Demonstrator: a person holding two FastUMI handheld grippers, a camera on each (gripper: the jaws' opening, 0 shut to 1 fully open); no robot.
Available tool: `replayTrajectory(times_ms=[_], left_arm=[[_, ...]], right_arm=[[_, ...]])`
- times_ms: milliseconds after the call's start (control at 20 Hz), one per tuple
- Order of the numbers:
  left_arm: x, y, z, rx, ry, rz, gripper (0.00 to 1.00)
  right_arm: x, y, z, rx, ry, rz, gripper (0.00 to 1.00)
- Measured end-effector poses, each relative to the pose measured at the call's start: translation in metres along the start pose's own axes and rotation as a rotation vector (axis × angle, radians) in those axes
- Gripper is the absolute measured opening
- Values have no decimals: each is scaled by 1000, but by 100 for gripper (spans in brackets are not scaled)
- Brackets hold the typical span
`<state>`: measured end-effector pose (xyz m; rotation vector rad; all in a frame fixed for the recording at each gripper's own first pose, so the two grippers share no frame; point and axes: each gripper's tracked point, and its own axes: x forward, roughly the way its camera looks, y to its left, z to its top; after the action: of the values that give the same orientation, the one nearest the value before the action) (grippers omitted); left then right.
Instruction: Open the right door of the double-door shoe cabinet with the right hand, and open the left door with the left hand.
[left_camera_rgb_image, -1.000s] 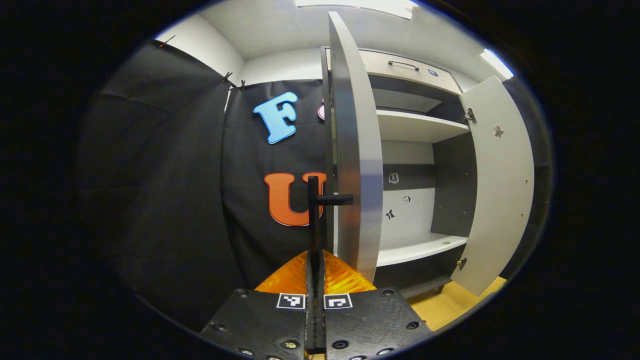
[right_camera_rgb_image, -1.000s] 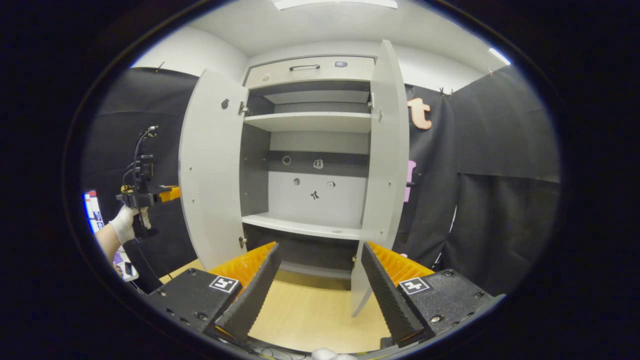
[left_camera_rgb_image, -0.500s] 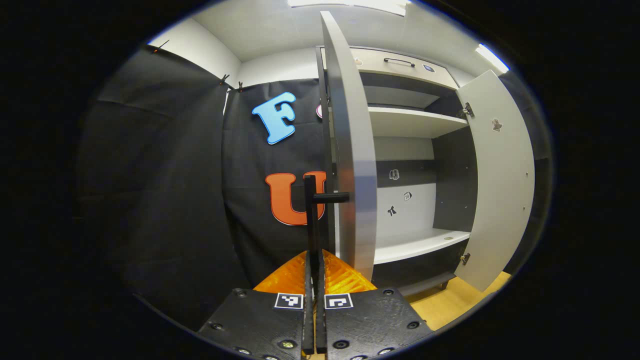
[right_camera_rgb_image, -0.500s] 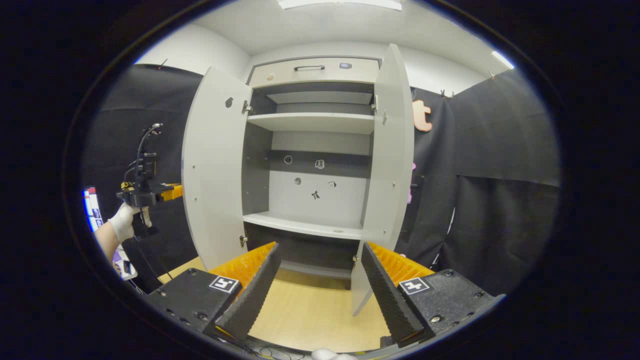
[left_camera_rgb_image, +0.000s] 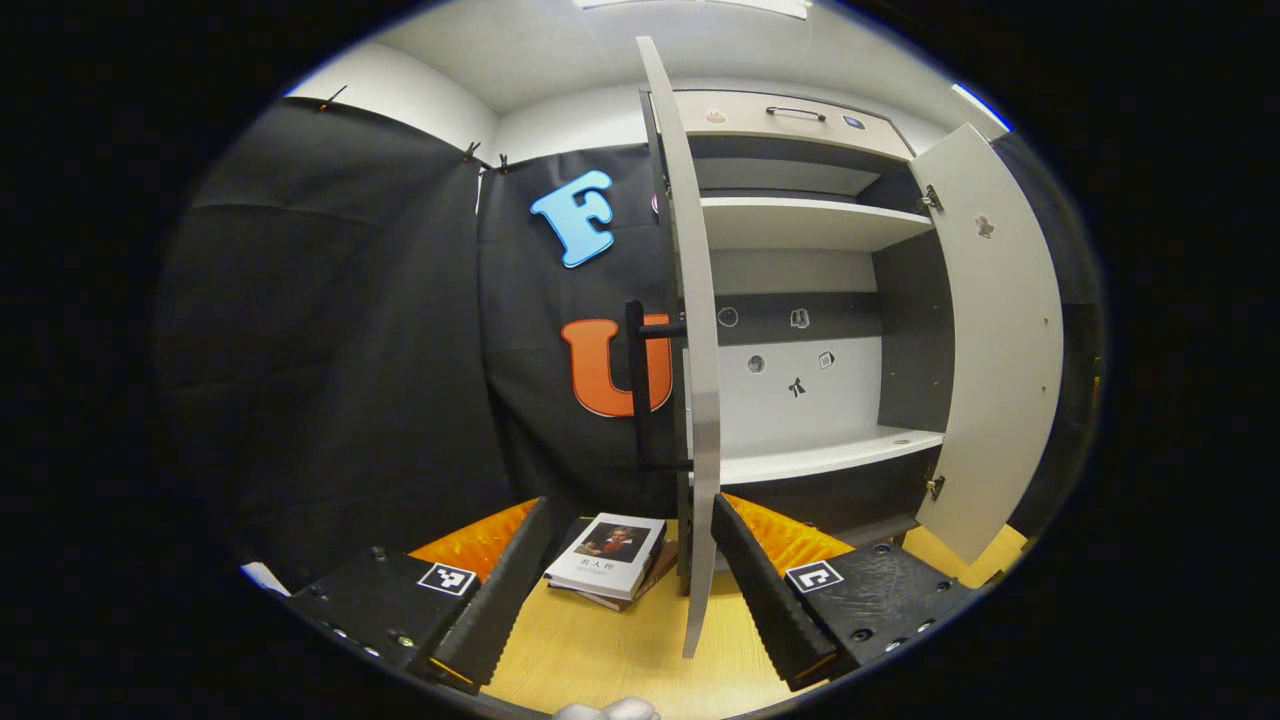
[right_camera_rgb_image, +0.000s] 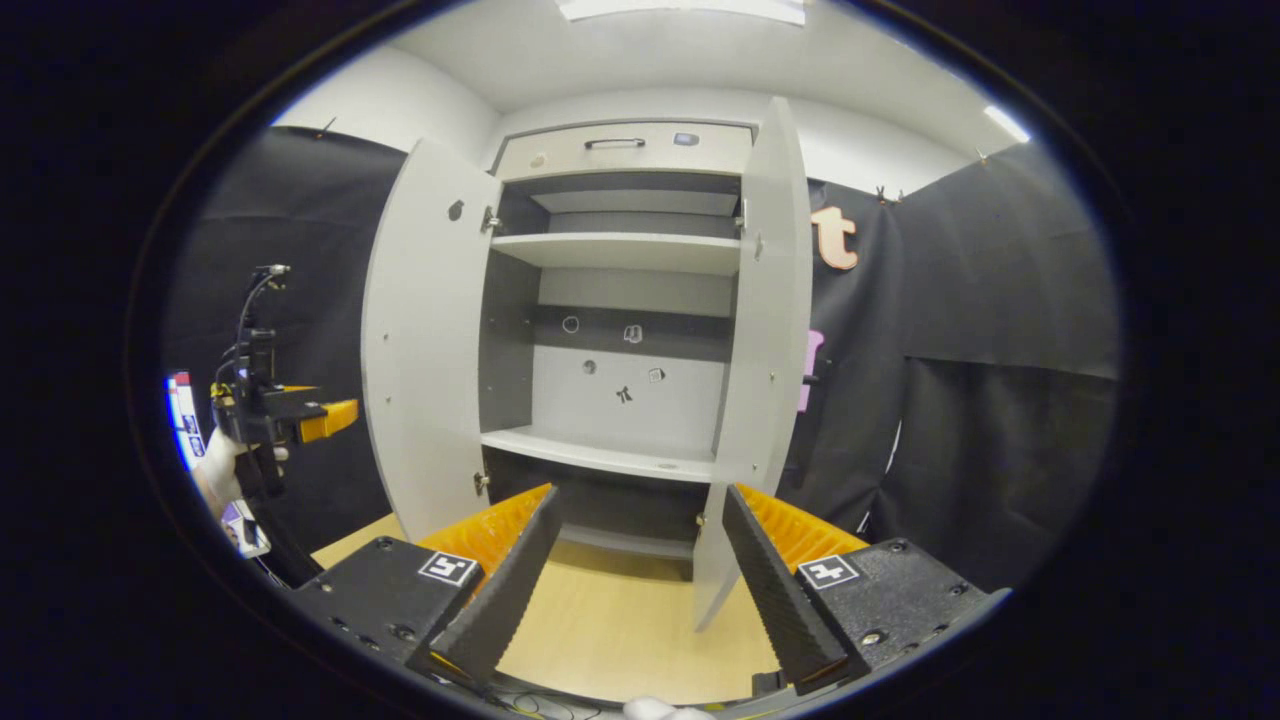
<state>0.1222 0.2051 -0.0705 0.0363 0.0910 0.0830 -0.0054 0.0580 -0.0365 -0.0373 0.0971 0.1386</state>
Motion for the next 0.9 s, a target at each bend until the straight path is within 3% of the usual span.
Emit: replayTrajectory(times_ms=[100, 150, 450, 700, 900], left_arm=[[-14, -9, 0, -9, 9, 6, 100], [-20, -16, 3, -15, 6, 1, 96], [-67, -85, 37, -5, -29, -49, 96], [-100, -151, 63, 0, -39, -132, 96], [-116, -169, 68, -23, -39, -130, 96]], right_arm=[[0, -1, 4, -3, -9, 6, 100], [0, -1, 5, -5, -10, 10, 100], [-6, -18, 13, 1, -30, 27, 100], [-11, -46, 25, 21, -51, 1, 100], [-16, -66, 26, 27, -56, -18, 100]])
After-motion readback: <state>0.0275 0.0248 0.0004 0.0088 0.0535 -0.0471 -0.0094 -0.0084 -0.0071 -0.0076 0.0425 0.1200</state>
